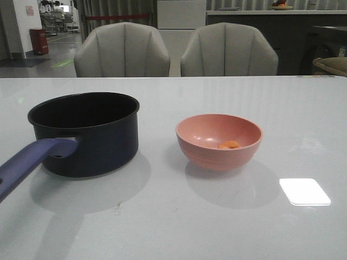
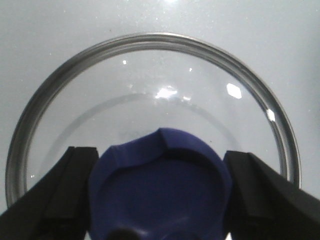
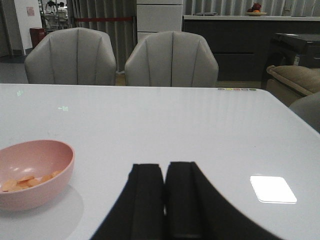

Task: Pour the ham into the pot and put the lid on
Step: 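Move the glass lid aside and set it on the table with left gripper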

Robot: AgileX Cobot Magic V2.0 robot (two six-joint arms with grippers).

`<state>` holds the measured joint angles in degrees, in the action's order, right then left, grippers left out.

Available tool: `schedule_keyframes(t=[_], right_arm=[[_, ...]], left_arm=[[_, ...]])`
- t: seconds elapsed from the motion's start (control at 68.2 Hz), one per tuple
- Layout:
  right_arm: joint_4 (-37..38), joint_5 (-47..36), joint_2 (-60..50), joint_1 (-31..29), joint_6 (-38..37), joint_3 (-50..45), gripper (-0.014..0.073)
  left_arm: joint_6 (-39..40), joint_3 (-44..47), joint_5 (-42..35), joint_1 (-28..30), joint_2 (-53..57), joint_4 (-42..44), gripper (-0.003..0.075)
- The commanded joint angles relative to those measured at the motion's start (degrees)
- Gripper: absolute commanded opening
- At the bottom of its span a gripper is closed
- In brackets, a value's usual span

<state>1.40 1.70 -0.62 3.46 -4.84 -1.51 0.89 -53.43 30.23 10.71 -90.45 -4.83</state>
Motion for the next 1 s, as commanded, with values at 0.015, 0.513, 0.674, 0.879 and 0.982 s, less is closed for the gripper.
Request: schedule_keyframes(t=[0.015,0.513,0.674,0.879,0.982], right_arm=[[0.91,-4.94,-1.11,-0.34,0.41,0.29,0.0144],[0.91,-4.94,-1.11,-0.34,0.41,0.29,0.0144],[0.91,-4.94,-1.11,-0.34,0.41,0.29,0.0144],[0.91,-4.94,-1.11,-0.34,0.41,0.29,0.0144],[0.91,-4.94,-1.11,-0.34,0.41,0.29,0.0144]], left_arm=[[-0.20,-1.41,-4.29,-0.23,2.07,-0.47,0.0239],[-0.33,-1.41,-3.74,-0.23,-4.00,1.85,0.0585],[-0.33,-3.65,-1.61,-0.23,-4.00,1.99,0.0657],[-0.33,-7.25,1.49,-3.31,1.77,2.25,0.0658],[-0.33,-7.25,0.58,-6.49,6.57,3.21,0.0658]])
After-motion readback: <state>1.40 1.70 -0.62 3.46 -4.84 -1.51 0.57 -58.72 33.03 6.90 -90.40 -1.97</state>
